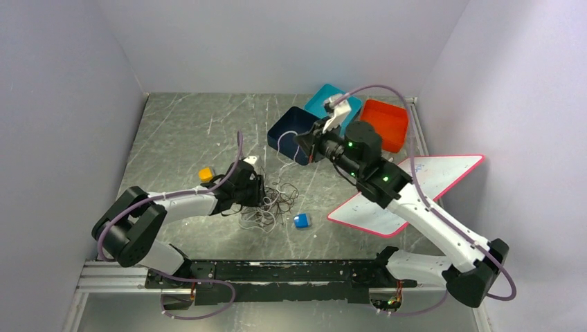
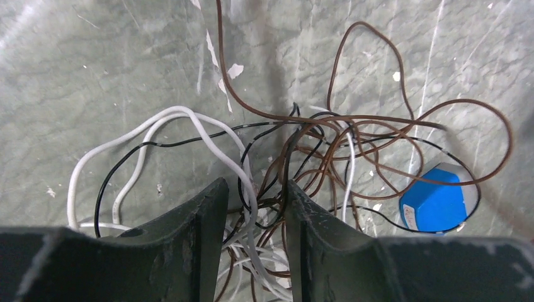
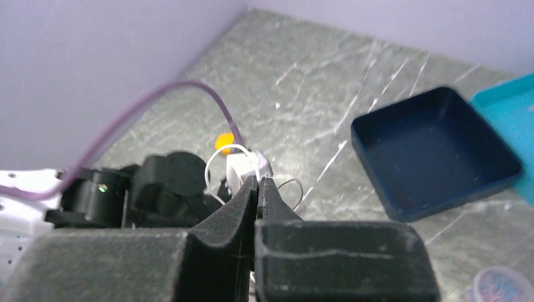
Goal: Untangle the cables
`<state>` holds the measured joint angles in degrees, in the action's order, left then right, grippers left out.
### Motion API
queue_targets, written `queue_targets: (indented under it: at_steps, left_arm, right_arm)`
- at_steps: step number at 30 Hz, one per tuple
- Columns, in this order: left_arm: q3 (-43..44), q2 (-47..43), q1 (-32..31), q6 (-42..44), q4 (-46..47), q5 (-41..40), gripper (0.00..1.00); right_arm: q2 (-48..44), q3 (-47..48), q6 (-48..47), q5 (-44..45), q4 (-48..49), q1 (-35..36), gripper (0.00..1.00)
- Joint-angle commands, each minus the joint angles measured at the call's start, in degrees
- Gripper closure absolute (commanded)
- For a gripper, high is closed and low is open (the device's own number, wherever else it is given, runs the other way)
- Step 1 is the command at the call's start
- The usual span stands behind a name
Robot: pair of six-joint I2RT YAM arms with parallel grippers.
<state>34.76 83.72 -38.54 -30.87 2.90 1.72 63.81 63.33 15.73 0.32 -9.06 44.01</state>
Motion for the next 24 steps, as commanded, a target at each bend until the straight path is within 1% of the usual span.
queue_targets:
  at_steps: [1,6,10,16,22,24]
  left_arm:
    - [-1.26,1.14,-1.2,-0.9,2.82,-2.15,0.57]
    - [-1.63,1.94,-1.91,-1.69,2.91,-3.56,0.58]
    - [-2.04,2.55,-2.14,-2.12,2.82,-4.45,0.64]
    - [-2.81,3.22,-2.21,-2.25,3.33,-4.91,0.77]
    - [-3.82,3.31,-2.26,-2.55,3.69,-5.68,0.92]
    - [-4.42,3.48,-2.3,-2.82,4.01,-5.91,0.93]
  right_arm:
    - [-2.96,6.37,-2.38,4.62,-2.51,0.25,1.0]
    - [-3.85,13.75,-5.32,8.83,-3.7,0.16,1.0]
    - [-4.02,19.09,-7.56,12.21,-3.63,0.2,1.0]
    - [-2.75,27.13,-10.87,14.67,-4.47,0.15,1.0]
    - [-1.82,31.36,-14.75,18.13,-5.0,0.17,1.0]
    - [-2.1,32.28,-16.25,20.55,-4.54,0.16,1.0]
